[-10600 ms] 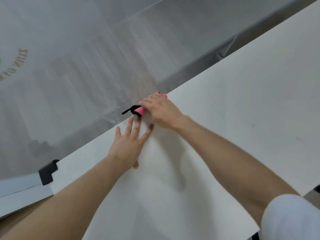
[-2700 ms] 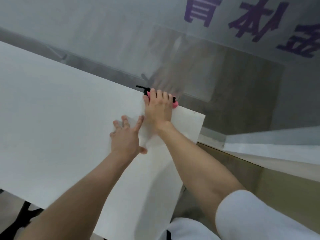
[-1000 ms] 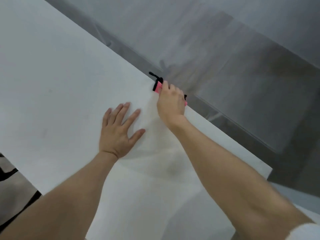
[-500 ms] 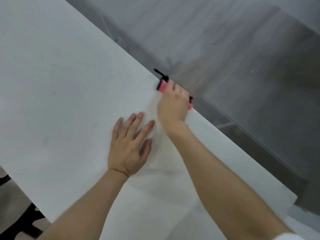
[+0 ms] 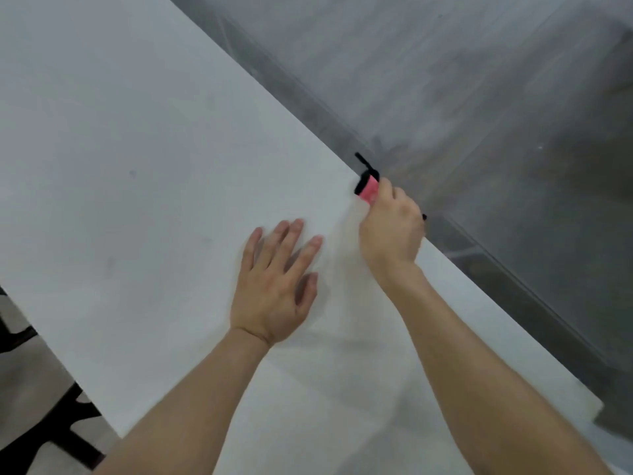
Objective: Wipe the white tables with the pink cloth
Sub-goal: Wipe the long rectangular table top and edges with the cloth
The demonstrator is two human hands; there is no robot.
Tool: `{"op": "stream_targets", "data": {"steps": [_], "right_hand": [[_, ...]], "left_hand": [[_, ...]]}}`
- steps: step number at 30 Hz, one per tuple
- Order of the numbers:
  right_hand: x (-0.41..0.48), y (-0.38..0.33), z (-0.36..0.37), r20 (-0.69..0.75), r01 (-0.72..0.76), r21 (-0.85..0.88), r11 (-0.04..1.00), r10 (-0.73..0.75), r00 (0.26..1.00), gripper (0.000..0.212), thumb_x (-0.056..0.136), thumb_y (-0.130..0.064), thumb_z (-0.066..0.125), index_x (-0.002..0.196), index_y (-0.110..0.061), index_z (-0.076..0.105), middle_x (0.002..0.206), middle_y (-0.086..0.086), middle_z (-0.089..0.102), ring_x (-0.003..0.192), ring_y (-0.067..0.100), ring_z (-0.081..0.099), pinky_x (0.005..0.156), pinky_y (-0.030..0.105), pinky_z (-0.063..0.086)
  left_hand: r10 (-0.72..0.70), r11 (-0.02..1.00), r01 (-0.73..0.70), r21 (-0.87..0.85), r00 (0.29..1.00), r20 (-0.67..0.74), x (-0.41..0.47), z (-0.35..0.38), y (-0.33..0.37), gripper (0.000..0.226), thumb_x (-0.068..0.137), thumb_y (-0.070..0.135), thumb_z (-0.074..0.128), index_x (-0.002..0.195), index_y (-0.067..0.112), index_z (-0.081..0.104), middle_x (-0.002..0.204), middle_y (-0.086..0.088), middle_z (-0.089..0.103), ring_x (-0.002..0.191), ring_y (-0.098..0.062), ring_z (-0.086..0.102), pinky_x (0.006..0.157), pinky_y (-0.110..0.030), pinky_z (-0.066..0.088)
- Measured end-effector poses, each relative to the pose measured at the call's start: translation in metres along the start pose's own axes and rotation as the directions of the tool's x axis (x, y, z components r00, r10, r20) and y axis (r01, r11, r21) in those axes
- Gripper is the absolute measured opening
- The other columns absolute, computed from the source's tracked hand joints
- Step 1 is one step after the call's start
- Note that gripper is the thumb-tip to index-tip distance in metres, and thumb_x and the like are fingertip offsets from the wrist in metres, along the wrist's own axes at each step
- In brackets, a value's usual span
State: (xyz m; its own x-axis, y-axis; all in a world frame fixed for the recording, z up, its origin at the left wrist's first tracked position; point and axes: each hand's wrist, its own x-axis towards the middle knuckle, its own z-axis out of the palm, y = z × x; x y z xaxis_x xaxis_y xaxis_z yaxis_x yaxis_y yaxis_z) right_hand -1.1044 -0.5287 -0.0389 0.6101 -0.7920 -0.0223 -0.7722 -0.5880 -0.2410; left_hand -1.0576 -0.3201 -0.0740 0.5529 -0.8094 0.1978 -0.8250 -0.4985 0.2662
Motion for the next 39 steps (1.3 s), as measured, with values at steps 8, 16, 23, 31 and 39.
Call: {"op": "stream_targets", "data": {"steps": [8, 16, 23, 31, 39], "right_hand": [[0.067, -0.082, 0.023, 0.105, 0.175, 0.024, 0.984, -0.177, 0.979, 0.049, 0.098, 0.002, 0.043, 0.145, -0.009, 0.054, 0.122, 0.013, 0.069, 0.111, 0.037, 0.067, 0.090, 0.042, 0.047], [-0.003, 0.006, 0.000, -0.012, 0.015, 0.024, 1.000, -0.015, 1.000, 0.043, 0.092, 0.007, 0.051, 0.133, 0.000, 0.063, 0.107, 0.021, 0.072, 0.096, 0.044, 0.068, 0.081, 0.047, 0.049], [0.097, -0.132, 0.036, 0.138, 0.212, 0.041, 0.976, -0.216, 0.967, 0.045, 0.102, -0.001, 0.039, 0.144, -0.011, 0.051, 0.128, 0.011, 0.066, 0.116, 0.033, 0.064, 0.095, 0.041, 0.045], [-0.041, 0.072, 0.001, -0.073, 0.002, 0.016, 1.000, -0.001, 0.997, 0.036, 0.099, 0.004, 0.050, 0.132, 0.002, 0.065, 0.097, 0.020, 0.070, 0.083, 0.042, 0.064, 0.074, 0.049, 0.051], [0.080, -0.116, 0.035, 0.075, 0.158, 0.109, 0.981, -0.167, 0.983, 0.051, 0.103, -0.004, 0.032, 0.150, -0.008, 0.052, 0.127, 0.013, 0.069, 0.115, 0.035, 0.066, 0.098, 0.042, 0.045]], "left_hand": [[-0.008, 1.000, 0.007, 0.010, 1.000, 0.021, 0.001, -0.001, -0.002, 0.055, 0.110, 0.040, 0.053, 0.163, 0.024, 0.050, 0.175, -0.008, 0.034, 0.163, -0.031, 0.032, 0.128, -0.063, 0.026], [-0.017, 1.000, 0.017, -0.009, 1.000, 0.010, 0.000, -0.001, 0.001, 0.055, 0.108, 0.039, 0.055, 0.161, 0.023, 0.053, 0.174, -0.008, 0.037, 0.163, -0.030, 0.032, 0.128, -0.063, 0.026], [0.003, 1.000, -0.003, -0.011, 1.000, -0.004, 0.000, -0.001, -0.002, 0.055, 0.108, 0.036, 0.057, 0.161, 0.020, 0.053, 0.174, -0.010, 0.036, 0.162, -0.032, 0.033, 0.127, -0.064, 0.026], [-0.012, 1.000, 0.012, -0.006, 1.000, -0.006, 0.001, 0.000, -0.001, 0.055, 0.106, 0.037, 0.058, 0.159, 0.024, 0.055, 0.174, -0.007, 0.038, 0.161, -0.029, 0.034, 0.128, -0.062, 0.028], [0.029, 1.000, -0.029, -0.004, 1.000, -0.012, -0.001, 0.002, -0.006, 0.054, 0.109, 0.036, 0.056, 0.161, 0.022, 0.052, 0.174, -0.009, 0.037, 0.162, -0.031, 0.033, 0.126, -0.064, 0.027]]}}
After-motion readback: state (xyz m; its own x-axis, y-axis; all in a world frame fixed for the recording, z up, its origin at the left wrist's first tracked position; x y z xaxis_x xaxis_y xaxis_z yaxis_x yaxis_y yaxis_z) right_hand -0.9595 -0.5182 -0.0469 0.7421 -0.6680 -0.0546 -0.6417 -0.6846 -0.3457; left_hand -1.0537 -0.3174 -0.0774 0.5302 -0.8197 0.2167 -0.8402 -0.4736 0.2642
